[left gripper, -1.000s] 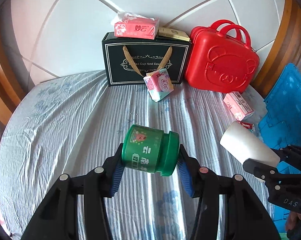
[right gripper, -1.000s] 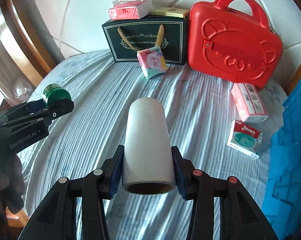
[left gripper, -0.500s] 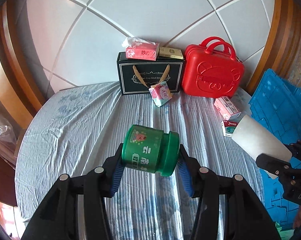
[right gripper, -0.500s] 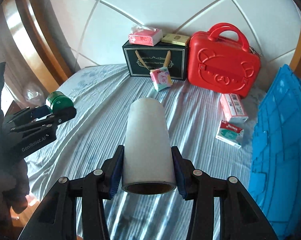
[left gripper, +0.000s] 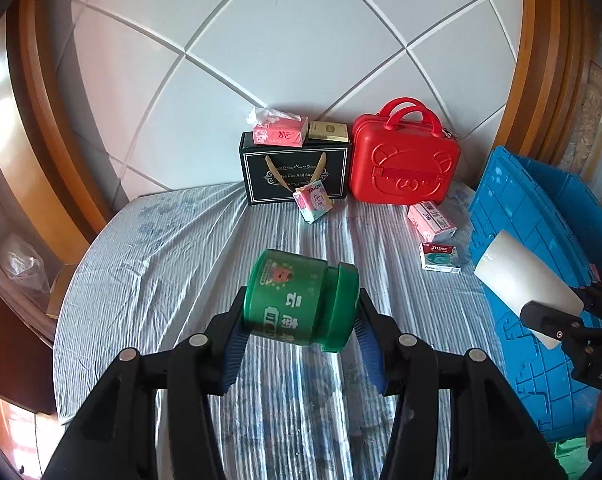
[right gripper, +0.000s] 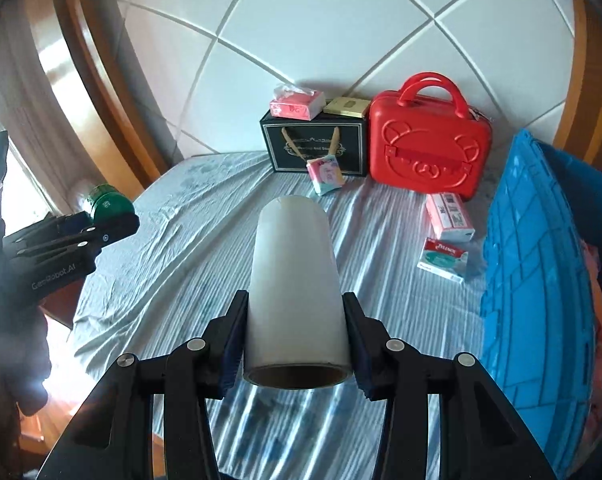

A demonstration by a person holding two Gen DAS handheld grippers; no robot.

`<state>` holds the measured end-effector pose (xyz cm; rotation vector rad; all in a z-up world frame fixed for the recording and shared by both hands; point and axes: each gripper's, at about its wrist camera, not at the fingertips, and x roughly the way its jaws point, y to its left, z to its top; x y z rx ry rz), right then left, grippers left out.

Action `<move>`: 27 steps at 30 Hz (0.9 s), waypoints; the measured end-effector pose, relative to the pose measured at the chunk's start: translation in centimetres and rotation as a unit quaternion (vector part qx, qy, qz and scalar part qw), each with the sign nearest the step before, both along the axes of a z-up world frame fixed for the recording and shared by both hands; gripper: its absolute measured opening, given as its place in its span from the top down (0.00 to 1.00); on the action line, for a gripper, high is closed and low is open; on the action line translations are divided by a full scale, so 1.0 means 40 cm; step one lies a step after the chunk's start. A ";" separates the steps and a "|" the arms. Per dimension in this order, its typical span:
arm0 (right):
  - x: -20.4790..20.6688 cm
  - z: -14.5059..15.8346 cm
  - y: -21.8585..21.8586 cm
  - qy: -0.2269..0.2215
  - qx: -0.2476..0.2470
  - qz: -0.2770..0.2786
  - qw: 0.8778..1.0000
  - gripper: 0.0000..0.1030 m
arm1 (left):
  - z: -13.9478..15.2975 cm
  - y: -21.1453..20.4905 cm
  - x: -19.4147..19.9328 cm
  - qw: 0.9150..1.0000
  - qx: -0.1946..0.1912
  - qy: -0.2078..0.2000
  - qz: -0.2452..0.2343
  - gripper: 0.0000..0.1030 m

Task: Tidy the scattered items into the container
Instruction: 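Lift the green jar and paper roll and carry both toward the crate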

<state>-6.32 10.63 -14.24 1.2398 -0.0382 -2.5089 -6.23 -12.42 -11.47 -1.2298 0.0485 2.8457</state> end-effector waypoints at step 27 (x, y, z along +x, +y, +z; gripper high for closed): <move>0.154 0.093 0.093 0.042 -0.029 0.051 0.997 0.57 | 0.079 0.068 0.125 0.998 -0.018 0.025 0.047 0.53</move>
